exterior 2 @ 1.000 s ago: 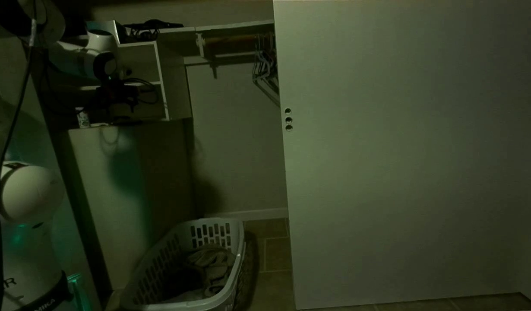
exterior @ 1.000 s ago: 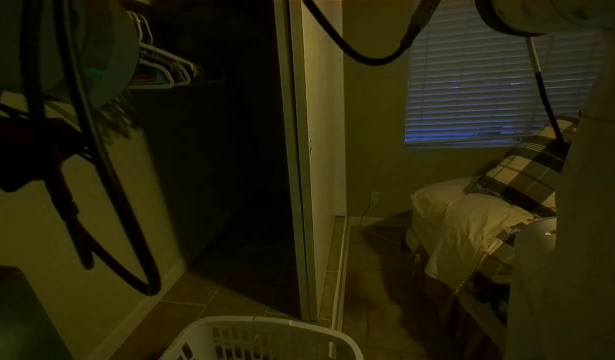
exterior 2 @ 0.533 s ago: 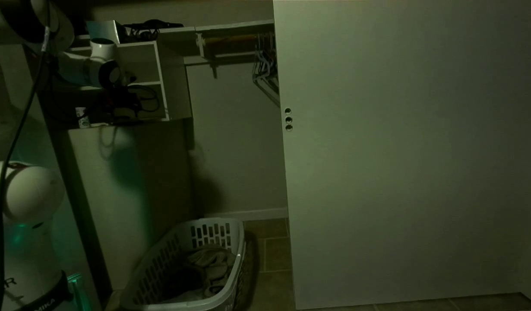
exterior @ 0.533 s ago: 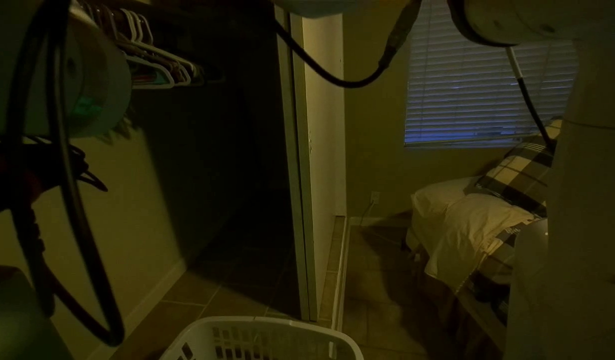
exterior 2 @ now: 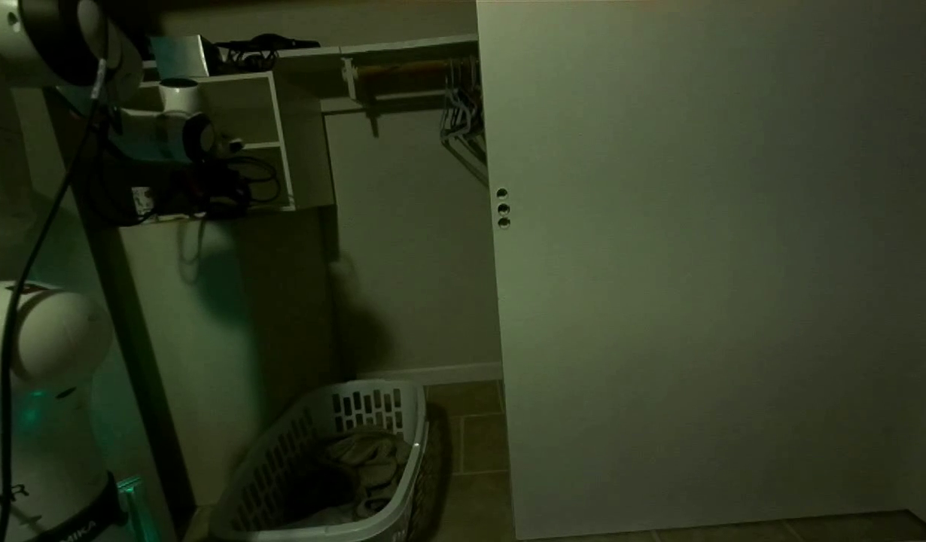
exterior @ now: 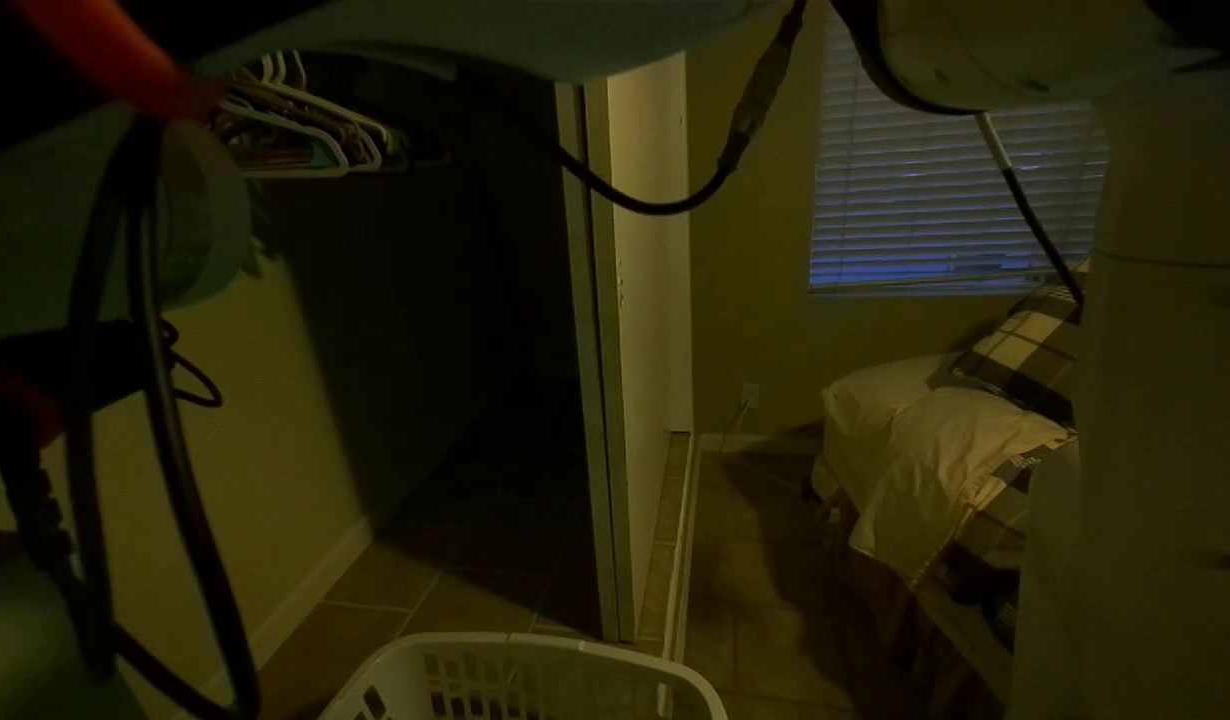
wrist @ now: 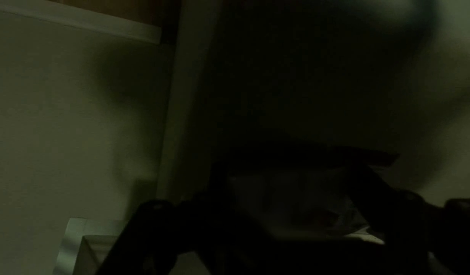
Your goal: Move the thing on the shelf to the right
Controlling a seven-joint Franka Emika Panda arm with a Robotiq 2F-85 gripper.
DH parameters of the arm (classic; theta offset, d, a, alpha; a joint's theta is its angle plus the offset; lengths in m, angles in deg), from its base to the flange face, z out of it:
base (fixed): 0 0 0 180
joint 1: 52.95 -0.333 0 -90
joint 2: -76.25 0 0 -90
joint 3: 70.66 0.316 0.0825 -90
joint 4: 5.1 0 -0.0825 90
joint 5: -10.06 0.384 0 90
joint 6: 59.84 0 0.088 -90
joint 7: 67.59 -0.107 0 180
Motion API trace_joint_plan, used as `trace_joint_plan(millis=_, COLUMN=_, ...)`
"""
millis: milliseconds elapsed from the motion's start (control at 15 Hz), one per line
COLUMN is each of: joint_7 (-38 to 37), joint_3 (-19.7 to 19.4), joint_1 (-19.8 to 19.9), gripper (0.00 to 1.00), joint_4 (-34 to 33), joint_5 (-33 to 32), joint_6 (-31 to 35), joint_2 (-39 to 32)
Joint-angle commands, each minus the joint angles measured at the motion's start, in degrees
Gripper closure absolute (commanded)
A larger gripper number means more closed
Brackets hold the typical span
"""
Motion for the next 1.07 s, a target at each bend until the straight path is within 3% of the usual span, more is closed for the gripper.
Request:
trace_joint_plan(millis=0, joint_7=-3.98, joint_3=0.3, joint_1=-0.07, gripper=0.48, joint_4=-2.14, joint_5=-2.96, joint_6=0.35, joint_2=-1.47)
trace_joint_plan(millis=467, joint_7=-6.47, joint_3=0.21, joint_1=0.32, gripper=0.96, joint_4=-3.81, joint_5=-2.09, joint_6=5.44, joint_2=-1.9)
trace_joint_plan(millis=1000, joint_7=-8.93, joint_3=-0.67, joint_1=1.31, gripper=1.0, joint_4=-5.3, joint_5=-0.81, joint_6=15.77, joint_2=-4.73)
